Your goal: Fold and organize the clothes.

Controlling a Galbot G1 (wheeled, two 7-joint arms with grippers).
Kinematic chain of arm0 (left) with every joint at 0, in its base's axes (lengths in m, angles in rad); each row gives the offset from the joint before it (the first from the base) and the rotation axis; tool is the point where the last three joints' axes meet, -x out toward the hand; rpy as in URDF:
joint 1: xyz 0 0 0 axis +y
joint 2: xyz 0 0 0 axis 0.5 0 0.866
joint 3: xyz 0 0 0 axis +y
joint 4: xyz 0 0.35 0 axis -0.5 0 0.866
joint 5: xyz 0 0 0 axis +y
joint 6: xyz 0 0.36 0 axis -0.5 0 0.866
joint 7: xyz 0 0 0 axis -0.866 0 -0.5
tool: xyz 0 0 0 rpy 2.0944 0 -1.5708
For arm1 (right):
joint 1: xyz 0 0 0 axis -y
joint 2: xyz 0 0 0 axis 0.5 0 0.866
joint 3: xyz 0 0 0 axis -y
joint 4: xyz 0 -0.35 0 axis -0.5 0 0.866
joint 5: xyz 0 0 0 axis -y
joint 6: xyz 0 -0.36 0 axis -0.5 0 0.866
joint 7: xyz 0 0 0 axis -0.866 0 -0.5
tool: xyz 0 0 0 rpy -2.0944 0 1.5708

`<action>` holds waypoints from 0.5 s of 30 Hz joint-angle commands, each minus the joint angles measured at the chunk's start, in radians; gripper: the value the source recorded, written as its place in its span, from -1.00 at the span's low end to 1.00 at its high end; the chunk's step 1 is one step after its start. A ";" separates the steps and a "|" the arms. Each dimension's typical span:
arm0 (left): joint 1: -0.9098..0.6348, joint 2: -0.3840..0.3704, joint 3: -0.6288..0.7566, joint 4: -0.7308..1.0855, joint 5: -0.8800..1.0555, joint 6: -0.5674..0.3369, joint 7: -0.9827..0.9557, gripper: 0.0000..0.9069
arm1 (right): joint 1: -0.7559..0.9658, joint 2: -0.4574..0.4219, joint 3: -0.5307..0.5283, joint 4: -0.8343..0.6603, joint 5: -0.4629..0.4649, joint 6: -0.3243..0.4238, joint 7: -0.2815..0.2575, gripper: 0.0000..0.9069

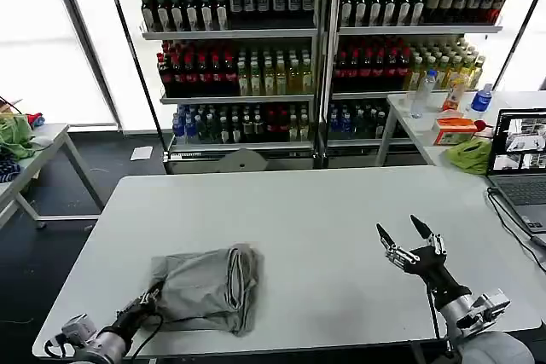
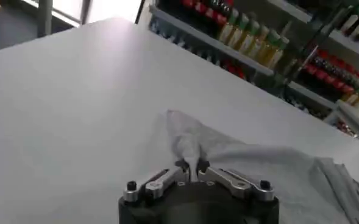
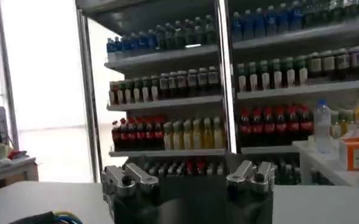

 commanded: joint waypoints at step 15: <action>0.167 0.428 -0.670 -0.015 0.039 0.019 0.130 -0.96 | 0.052 -0.003 -0.022 -0.015 0.024 -0.003 0.005 1.00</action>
